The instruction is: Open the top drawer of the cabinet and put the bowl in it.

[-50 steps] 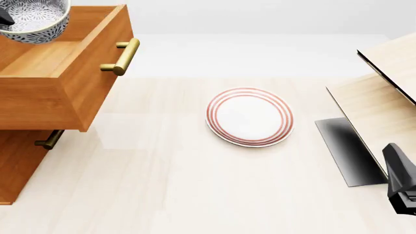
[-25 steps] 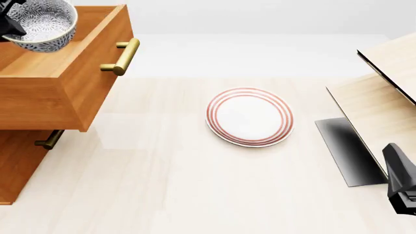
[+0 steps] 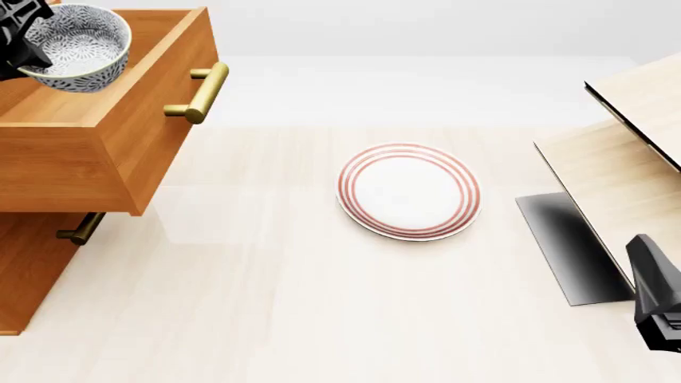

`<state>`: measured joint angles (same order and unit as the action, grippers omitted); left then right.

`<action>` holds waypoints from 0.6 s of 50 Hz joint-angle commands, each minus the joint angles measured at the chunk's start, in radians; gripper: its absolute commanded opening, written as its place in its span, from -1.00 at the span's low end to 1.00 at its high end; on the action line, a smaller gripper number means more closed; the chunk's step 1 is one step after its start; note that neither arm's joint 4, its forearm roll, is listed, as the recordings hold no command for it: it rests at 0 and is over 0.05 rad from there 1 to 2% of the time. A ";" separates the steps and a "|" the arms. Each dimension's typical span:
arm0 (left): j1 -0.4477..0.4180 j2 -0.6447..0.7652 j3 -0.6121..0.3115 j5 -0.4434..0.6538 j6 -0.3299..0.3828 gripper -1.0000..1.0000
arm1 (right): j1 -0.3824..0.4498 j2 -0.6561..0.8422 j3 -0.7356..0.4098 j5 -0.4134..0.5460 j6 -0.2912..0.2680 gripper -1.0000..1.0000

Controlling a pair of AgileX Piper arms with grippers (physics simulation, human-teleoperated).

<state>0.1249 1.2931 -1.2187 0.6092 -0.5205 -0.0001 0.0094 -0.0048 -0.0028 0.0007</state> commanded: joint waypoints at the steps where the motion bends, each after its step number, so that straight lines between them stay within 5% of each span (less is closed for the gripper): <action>1: 0.002 0.005 -0.002 -0.022 -0.026 -1.00 | 0.000 -0.001 0.001 0.000 0.000 1.00; 30: 0.019 0.020 0.062 -0.087 -0.097 -1.00 | 0.000 -0.001 0.001 0.000 0.000 1.00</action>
<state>0.1372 1.3231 -1.1786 0.5437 -0.5977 -0.0002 0.0094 -0.0048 -0.0028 0.0007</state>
